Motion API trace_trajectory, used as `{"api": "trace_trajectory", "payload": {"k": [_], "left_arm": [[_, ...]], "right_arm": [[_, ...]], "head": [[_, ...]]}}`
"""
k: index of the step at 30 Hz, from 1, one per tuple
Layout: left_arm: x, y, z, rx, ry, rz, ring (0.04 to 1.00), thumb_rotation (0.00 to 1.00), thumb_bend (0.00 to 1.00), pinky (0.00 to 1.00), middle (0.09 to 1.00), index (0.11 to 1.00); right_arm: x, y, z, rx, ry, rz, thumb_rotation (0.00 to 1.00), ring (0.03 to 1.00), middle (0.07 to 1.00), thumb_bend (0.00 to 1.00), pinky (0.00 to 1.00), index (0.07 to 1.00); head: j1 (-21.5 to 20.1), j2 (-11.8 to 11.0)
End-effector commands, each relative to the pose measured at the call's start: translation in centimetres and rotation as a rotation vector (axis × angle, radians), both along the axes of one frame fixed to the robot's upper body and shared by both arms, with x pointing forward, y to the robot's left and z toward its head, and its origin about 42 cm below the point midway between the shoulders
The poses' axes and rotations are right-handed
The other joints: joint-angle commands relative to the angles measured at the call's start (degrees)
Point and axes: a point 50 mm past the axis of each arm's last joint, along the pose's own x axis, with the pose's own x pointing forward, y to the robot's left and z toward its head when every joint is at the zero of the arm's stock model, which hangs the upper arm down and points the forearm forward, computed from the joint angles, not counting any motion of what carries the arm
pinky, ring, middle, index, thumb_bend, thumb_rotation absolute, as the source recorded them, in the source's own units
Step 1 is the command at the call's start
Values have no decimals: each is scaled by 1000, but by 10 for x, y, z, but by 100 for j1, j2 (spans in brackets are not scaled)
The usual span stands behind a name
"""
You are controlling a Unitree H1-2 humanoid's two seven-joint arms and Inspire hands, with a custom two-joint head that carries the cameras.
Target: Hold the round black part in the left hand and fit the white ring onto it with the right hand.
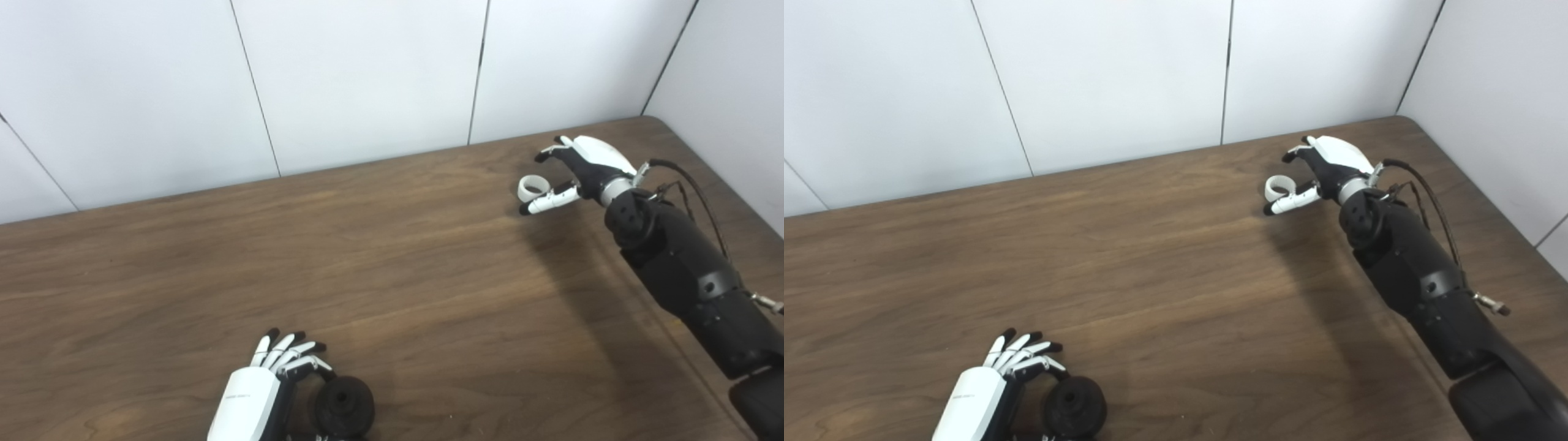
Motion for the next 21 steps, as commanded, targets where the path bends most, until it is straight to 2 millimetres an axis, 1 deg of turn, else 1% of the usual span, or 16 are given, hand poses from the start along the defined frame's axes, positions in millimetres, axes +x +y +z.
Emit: {"api": "trace_trajectory", "payload": {"k": [1, 9, 15, 21], "left_arm": [[-7, 8, -10, 64, 57, 17, 902, 52, 521, 1000, 796, 485], [-8, 7, -9, 63, 59, 15, 907, 52, 520, 1000, 798, 485], [-9, 7, -8, 68, 65, 17, 906, 53, 520, 1000, 797, 485], [-9, 7, -7, 59, 60, 17, 901, 52, 521, 1000, 794, 484]], "right_arm": [[13, -5, 33, -46, -71, 0, 386, 1000, 1000, 821, 1000, 804], [17, -5, 28, -38, -49, -1, 373, 1000, 1000, 820, 1000, 786], [18, -3, 27, -46, -45, -1, 376, 1000, 1000, 804, 1000, 772], [20, -1, 25, -44, -54, 15, 356, 1000, 989, 795, 1000, 746]], "head": [[8, 4], [21, 11], [34, 25], [29, 41]]}}
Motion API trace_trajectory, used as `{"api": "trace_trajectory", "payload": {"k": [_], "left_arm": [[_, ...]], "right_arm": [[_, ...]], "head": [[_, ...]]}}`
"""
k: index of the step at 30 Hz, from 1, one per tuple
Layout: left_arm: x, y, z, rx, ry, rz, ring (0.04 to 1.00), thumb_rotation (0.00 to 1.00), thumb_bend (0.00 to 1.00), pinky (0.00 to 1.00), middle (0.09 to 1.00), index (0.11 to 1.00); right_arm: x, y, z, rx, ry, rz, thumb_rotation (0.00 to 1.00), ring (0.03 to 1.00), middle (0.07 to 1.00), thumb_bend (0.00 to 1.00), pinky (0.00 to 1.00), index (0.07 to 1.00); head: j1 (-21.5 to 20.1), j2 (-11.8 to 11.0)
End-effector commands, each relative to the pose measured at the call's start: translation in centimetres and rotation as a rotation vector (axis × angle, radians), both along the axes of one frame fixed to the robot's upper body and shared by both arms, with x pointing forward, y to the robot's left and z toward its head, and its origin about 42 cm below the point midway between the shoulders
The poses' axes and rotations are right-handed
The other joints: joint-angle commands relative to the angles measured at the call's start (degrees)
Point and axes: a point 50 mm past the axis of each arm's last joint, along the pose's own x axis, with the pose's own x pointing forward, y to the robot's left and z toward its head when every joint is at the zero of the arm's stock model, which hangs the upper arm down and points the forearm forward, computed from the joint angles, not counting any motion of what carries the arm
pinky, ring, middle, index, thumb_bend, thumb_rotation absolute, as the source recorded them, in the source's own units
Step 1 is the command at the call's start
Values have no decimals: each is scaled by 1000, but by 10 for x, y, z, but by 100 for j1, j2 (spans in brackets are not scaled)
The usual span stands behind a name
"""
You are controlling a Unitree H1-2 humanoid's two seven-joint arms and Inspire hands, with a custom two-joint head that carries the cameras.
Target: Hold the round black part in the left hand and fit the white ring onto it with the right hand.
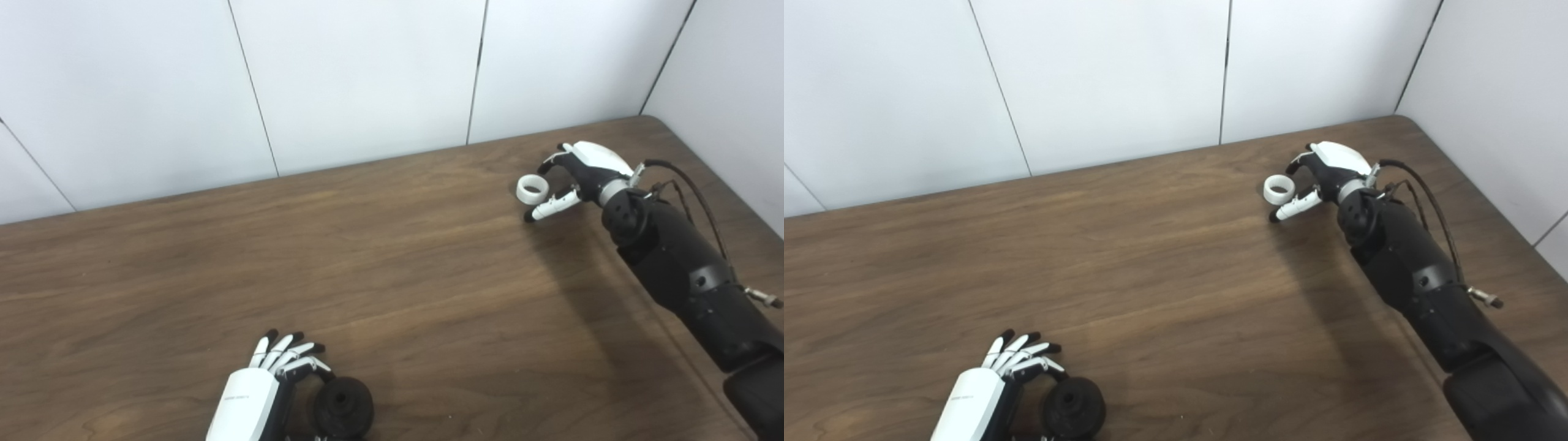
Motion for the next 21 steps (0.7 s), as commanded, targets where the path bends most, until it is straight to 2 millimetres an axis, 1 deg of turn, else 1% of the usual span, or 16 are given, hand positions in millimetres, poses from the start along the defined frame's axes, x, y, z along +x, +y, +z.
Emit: {"api": "trace_trajectory", "payload": {"k": [1, 7, 14, 21], "left_arm": [[-8, 7, -9, 56, 55, 13, 902, 52, 521, 1000, 794, 484], [-8, 7, -9, 64, 58, 12, 903, 53, 520, 1000, 795, 484], [-8, 6, -9, 67, 66, 14, 909, 53, 520, 1000, 799, 485], [-9, 6, -8, 70, 65, 14, 909, 53, 521, 1000, 798, 484]], "right_arm": [[13, 1, 32, -30, -100, 28, 344, 1000, 986, 789, 1000, 734], [14, 3, 31, -30, -101, 38, 333, 1000, 978, 766, 1000, 718], [16, 6, 31, -28, -103, 42, 348, 1000, 977, 760, 1000, 723], [15, 5, 31, -24, -104, 36, 337, 1000, 977, 759, 1000, 721]], "head": [[3, 6], [3, 6], [3, 6], [26, 27]]}}
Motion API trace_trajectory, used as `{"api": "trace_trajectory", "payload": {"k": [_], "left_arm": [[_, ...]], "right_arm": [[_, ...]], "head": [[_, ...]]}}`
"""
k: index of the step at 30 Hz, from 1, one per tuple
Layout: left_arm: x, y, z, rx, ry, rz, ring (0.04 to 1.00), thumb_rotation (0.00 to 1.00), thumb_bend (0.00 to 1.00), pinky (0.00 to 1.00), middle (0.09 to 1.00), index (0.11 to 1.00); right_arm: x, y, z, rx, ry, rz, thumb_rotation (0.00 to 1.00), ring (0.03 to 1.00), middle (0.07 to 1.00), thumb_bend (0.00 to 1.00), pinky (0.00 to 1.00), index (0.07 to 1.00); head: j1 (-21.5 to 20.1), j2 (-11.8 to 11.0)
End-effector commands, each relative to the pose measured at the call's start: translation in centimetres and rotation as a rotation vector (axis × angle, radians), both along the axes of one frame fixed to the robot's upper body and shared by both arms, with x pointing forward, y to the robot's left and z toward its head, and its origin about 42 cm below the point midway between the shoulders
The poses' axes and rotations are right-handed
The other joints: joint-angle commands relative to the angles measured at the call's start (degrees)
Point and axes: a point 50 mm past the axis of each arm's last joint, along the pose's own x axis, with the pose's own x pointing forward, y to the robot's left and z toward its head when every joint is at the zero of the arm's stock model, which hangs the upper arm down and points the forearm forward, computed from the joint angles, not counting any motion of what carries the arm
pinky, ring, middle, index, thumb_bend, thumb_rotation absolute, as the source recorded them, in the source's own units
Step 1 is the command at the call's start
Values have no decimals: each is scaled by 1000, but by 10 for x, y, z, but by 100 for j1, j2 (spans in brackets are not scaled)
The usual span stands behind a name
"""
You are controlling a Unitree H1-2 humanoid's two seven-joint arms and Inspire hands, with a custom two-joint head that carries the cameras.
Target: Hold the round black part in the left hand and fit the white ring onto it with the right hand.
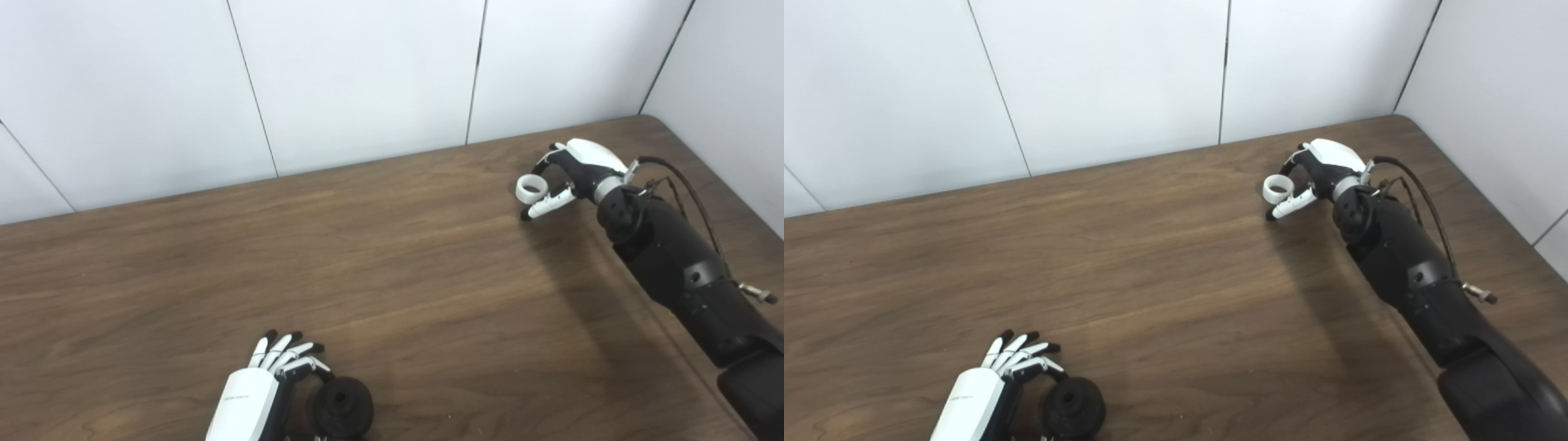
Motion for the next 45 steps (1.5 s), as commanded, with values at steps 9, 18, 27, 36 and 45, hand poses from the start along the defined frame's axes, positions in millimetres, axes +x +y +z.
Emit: {"api": "trace_trajectory", "payload": {"k": [9, 18, 27, 36, 45], "left_arm": [[-9, 6, -9, 62, 59, 3, 910, 53, 520, 1000, 798, 485], [-9, 6, -9, 66, 55, 3, 906, 52, 521, 1000, 795, 484], [-9, 5, -9, 67, 55, 4, 905, 53, 520, 1000, 793, 484], [-8, 4, -8, 59, 46, 3, 900, 51, 521, 1000, 789, 484], [-6, 2, -9, 60, 39, 4, 904, 52, 521, 1000, 792, 484]], "right_arm": [[13, 1, 30, -27, -105, 15, 306, 1000, 965, 757, 1000, 711], [12, 1, 28, -18, -127, 23, 233, 1000, 933, 726, 1000, 649], [12, -2, 25, -5, -164, 43, 132, 970, 879, 519, 1000, 489], [11, -5, 23, -19, -155, 48, 130, 968, 868, 519, 1000, 488], [9, -9, 24, -20, -153, 56, 130, 969, 870, 518, 1000, 489]], "head": [[6, 18], [10, 27], [21, 32], [29, 30], [69, 33]]}}
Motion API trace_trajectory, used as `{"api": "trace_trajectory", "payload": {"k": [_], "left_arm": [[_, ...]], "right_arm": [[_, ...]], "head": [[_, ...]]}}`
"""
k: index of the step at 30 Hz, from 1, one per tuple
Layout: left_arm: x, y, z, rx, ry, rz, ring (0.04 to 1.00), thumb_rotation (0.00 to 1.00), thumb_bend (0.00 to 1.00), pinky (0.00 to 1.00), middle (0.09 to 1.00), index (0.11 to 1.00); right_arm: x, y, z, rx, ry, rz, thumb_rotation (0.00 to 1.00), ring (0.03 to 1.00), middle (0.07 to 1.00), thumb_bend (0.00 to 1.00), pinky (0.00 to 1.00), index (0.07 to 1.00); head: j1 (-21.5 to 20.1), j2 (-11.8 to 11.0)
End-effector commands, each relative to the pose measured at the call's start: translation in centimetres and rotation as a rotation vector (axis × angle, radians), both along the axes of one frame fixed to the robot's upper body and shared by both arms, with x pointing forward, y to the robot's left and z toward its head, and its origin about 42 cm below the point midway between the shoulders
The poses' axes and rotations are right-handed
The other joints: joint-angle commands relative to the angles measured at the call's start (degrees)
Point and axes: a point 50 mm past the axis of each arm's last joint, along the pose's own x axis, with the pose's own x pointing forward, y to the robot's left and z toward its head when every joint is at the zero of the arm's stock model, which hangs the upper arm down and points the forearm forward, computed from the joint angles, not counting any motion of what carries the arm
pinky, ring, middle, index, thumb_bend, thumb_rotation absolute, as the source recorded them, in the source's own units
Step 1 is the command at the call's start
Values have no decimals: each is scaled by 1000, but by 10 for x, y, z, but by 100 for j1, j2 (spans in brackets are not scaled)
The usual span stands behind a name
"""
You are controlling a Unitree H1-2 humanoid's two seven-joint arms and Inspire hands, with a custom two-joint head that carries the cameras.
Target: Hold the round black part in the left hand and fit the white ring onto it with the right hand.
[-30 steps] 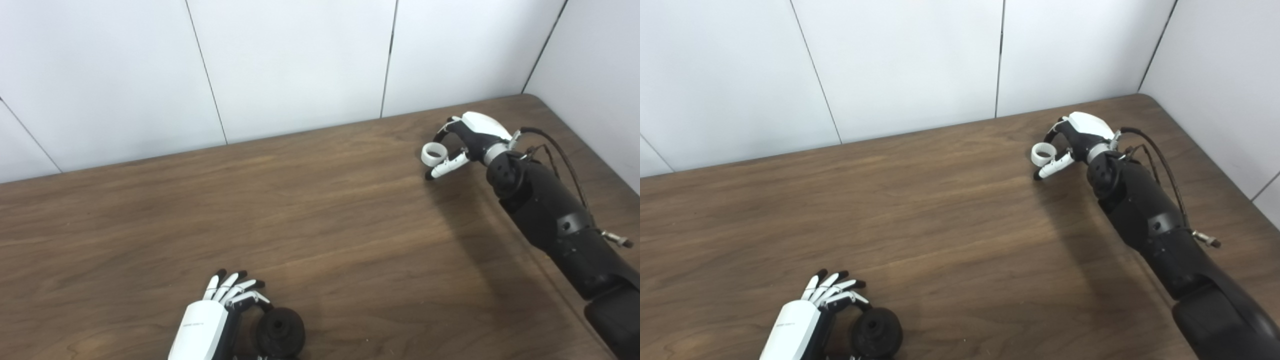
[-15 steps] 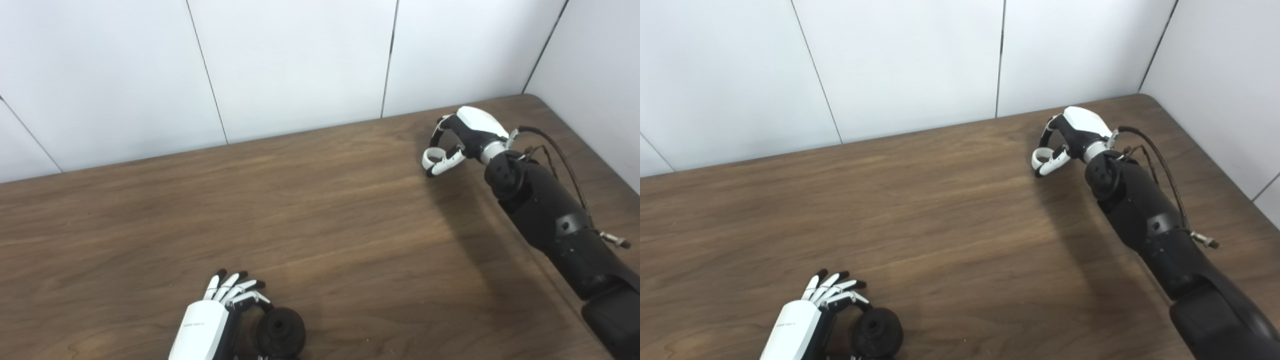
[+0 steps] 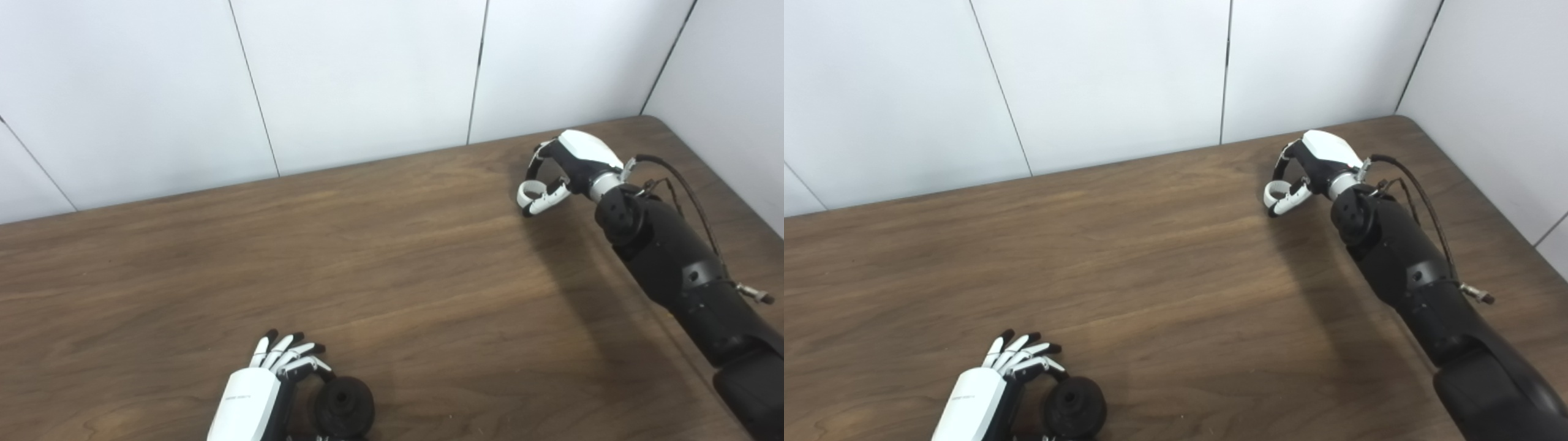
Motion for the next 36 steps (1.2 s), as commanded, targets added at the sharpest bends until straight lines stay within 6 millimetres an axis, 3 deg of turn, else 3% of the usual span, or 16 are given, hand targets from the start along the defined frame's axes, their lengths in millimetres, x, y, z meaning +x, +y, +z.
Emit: {"api": "trace_trajectory", "payload": {"k": [1, 17, 28, 36], "left_arm": [[-6, 5, -9, 52, 47, 3, 902, 51, 521, 1000, 792, 484], [-6, -3, -8, 60, 62, 1, 909, 51, 523, 1000, 796, 484], [-6, -10, -5, 59, 71, 9, 920, 51, 523, 1000, 806, 485], [-3, -18, -4, 73, 68, 14, 913, 54, 522, 1000, 802, 485]], "right_arm": [[4, -9, 25, -35, -62, 3, 130, 970, 871, 518, 1000, 489], [-39, 64, 65, -78, -140, 314, 138, 972, 872, 522, 1000, 486], [-90, 129, 75, -67, -131, 560, 136, 964, 858, 523, 1000, 485], [-120, 154, 77, -34, -122, 692, 137, 966, 853, 524, 1000, 484]], "head": [[25, 15], [388, 103], [683, 183], [1012, 366]]}}
